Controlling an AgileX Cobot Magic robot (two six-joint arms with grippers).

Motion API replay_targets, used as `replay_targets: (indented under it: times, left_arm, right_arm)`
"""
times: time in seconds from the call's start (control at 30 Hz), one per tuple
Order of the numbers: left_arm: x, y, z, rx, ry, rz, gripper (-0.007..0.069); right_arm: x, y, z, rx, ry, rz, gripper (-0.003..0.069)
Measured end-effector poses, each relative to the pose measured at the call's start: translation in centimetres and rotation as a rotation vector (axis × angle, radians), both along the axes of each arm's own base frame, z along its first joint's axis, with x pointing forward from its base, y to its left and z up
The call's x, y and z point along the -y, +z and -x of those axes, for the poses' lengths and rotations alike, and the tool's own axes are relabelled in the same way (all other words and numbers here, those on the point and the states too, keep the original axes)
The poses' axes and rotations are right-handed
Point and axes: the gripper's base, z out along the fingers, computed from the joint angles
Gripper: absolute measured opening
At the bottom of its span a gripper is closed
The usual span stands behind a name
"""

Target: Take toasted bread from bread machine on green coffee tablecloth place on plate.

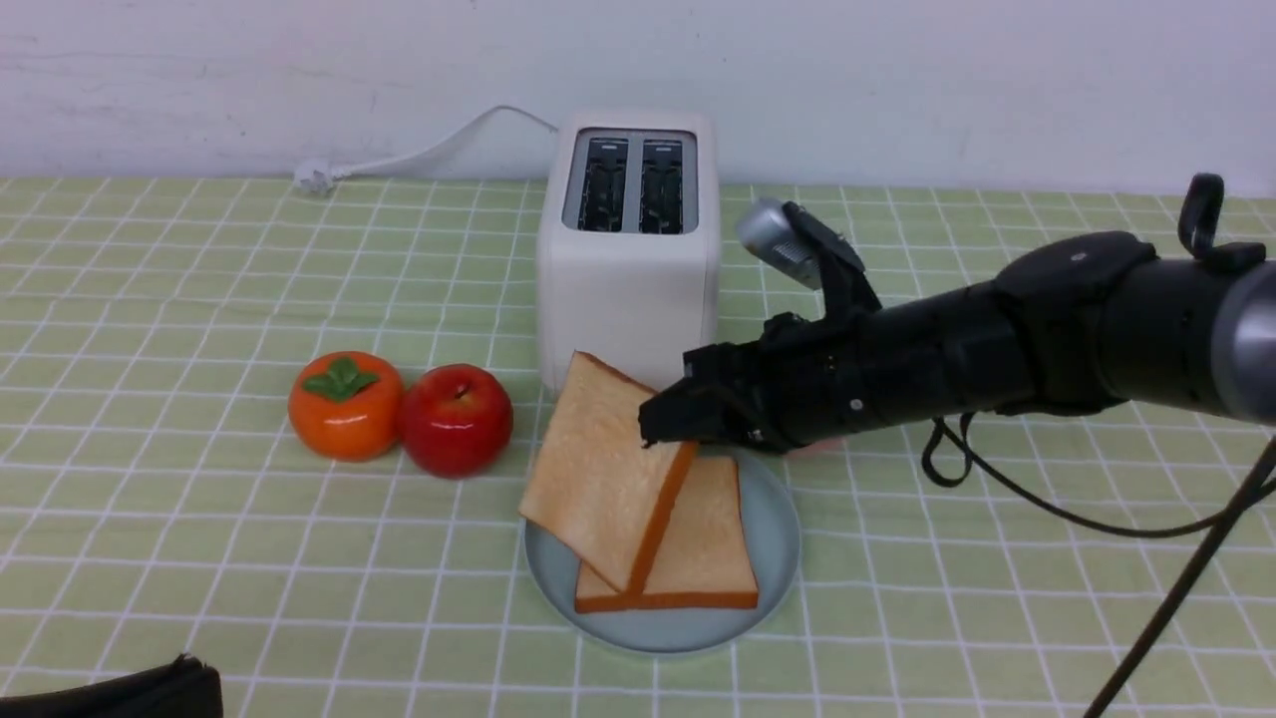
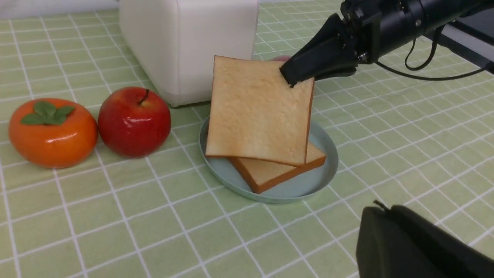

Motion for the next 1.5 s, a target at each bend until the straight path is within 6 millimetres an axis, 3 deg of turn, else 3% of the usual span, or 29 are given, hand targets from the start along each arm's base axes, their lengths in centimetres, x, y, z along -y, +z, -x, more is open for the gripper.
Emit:
replay_targets:
  times: [0.2,0.27,0.37,0.43,0.5,0.57,0.67,0.87,0.9,1.03,1.27,1.5]
  left_arm:
    - [0.0,0.0,0.0,0.000,0.000,0.000,-0.0011]
    - [0.0,0.0,0.0,0.000,0.000,0.000,-0.0010]
    - [0.0,0.0,0.0,0.000,0.000,0.000,-0.0008]
    - [0.0,0.0,0.0,0.000,0.000,0.000,-0.0006]
    - [0.0,0.0,0.0,0.000,0.000,0.000,-0.0006]
    - [0.0,0.0,0.0,0.000,0.000,0.000,-0.0005]
    - [0.0,0.0,0.0,0.000,0.000,0.000,-0.0003]
    - [0.1,0.2,0.0,-0.001,0.002,0.044,-0.0013]
    - [0.1,0.2,0.0,-0.001,0.003,0.045,-0.0013]
    - [0.2,0.4,0.0,-0.013,0.001,0.089,-0.0013]
    - [0.2,0.4,0.1,-0.023,-0.002,0.114,-0.0013]
    - [0.2,0.4,0.1,-0.023,-0.002,0.114,-0.0013]
  right_arm:
    - [0.4,-0.1,0.1,0.028,0.017,0.074,0.0422]
    - [0.5,0.1,0.2,0.043,0.021,0.102,0.0446]
    - [1.5,2.2,0.8,0.120,-0.001,0.184,0.0460]
    - [2.6,4.7,1.9,0.185,-0.018,0.251,0.0440]
    - [3.1,5.9,2.5,0.216,-0.023,0.280,0.0426]
    - [4.4,8.6,4.4,0.273,-0.022,0.354,0.0386]
    - [6.6,12.3,8.3,0.280,-0.031,0.442,0.0295]
    - [11.2,16.2,15.5,0.221,-0.134,0.600,0.0104]
    - [11.4,16.3,15.8,0.222,-0.140,0.606,0.0099]
    - [14.0,15.8,21.4,0.179,-0.206,0.606,0.0001]
    - [16.5,12.1,27.6,0.143,-0.294,0.536,-0.0003]
    - [17.8,9.8,30.3,0.243,-0.383,0.455,0.0001]
